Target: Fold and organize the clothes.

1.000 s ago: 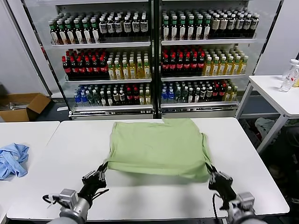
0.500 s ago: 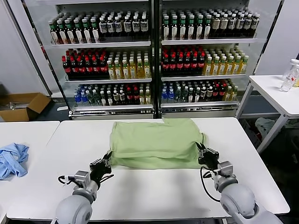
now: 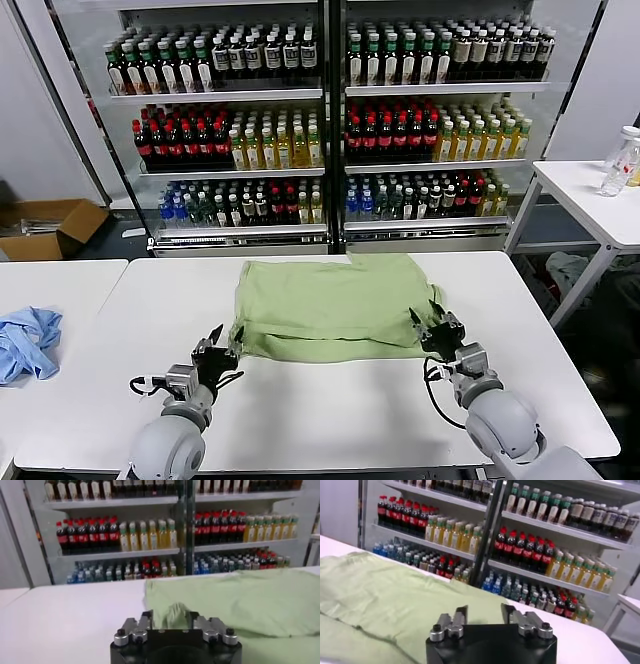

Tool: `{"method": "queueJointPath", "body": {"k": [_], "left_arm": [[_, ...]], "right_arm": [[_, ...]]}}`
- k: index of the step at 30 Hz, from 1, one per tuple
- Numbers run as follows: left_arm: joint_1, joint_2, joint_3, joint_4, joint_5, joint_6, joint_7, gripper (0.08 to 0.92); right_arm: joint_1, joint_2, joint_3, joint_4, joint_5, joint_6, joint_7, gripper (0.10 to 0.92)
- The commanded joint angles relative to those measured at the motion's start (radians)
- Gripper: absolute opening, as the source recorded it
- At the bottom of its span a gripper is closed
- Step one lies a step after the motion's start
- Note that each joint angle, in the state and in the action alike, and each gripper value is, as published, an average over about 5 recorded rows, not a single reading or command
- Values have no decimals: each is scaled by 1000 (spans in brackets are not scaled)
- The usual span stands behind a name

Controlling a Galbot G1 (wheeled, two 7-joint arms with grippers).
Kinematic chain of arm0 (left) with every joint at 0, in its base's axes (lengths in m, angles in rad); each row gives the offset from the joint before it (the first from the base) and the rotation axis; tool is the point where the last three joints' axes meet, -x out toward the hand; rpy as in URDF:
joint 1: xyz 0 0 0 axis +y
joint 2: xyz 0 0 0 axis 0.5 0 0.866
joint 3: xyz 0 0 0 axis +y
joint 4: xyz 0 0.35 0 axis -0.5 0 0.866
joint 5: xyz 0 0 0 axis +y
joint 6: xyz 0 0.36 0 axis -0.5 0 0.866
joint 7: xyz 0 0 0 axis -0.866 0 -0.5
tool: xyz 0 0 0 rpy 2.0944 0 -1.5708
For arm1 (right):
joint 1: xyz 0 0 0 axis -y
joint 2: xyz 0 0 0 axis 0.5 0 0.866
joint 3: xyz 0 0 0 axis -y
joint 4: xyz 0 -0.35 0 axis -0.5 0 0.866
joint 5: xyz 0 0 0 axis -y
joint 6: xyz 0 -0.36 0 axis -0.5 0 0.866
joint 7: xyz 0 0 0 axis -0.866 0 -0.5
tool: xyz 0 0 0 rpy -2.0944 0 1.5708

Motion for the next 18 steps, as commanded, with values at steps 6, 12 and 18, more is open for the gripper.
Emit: {"method": "queueJointPath", "body": {"k": [6, 12, 18], "left_arm": [[-20, 4, 34, 79, -45, 44, -19, 641], [-53, 8, 53, 96, -68, 52, -13, 790], [-41, 13, 52, 88, -84, 45, -1, 693]], "right_arm": [[-163, -5, 168, 39, 124, -111, 33, 751], [-127, 6, 138, -17, 193, -180, 53, 803], [-132, 13, 118, -39, 202, -171, 45, 653]]}}
